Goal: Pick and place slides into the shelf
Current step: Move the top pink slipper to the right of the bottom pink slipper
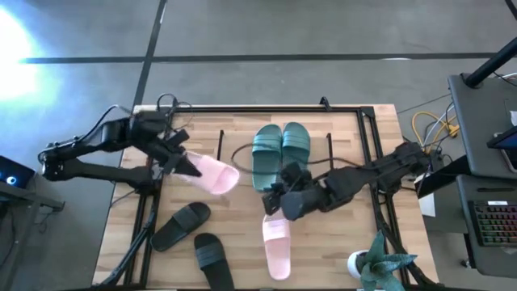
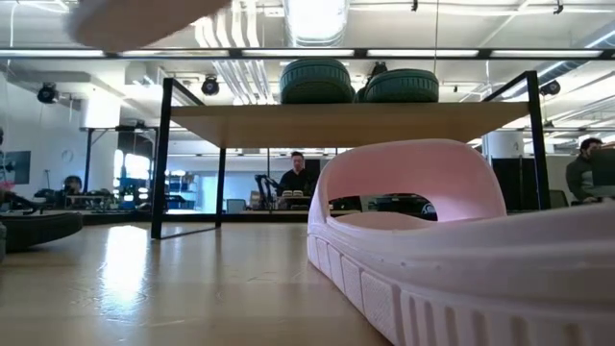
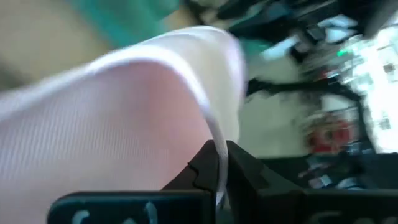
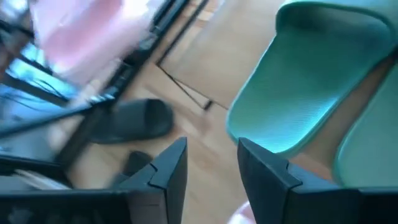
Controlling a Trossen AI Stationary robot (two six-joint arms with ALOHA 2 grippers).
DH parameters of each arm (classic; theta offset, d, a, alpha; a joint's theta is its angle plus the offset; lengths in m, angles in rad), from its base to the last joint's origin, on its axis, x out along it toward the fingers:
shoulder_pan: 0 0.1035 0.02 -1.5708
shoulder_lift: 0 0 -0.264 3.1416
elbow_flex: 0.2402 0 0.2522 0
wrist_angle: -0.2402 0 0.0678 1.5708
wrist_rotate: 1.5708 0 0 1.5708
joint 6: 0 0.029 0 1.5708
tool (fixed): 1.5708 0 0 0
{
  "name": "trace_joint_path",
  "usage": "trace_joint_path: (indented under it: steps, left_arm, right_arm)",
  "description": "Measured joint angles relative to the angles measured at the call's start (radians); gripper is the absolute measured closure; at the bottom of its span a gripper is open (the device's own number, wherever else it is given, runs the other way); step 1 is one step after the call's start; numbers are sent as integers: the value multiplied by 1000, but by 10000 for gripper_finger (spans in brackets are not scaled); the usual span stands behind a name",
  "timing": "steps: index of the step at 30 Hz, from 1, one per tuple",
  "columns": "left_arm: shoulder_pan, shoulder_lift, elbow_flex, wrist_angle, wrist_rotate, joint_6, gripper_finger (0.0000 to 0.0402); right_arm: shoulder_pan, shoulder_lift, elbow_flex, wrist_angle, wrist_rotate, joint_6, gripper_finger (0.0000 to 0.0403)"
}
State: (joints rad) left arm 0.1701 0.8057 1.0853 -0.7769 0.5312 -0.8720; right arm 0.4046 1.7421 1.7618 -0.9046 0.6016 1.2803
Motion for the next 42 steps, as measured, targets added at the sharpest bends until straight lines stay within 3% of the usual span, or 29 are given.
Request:
trace_joint_path:
  steps: [2,6,10,19,28,34,38,42]
  left_arm:
    - [-87,-4,-20,82,-100,-67,401]
    - [-227,54,-47,85,-297,-91,401]
    - [-313,152,-60,210,-409,-85,401]
    - [-392,353,-39,467,-514,-46,401]
    - [-443,378,-38,635,-618,-38,402]
    - [-466,423,-40,706,-630,-38,402]
    - [-484,474,-41,774,-623,-37,402]
    - [-492,493,-34,811,-620,-15,397]
  right_arm:
    - [7,-18,0,21,-18,21,270]
    - [27,-34,0,71,-60,29,265]
    - [23,-35,0,156,-113,30,249]
    - [22,-30,-4,156,-107,100,211]
    - [36,-31,-5,95,-88,160,209]
    - [22,-31,-5,105,-77,143,209]
    - [14,-30,-5,103,-80,123,224]
    - [16,-30,-5,84,-89,109,281]
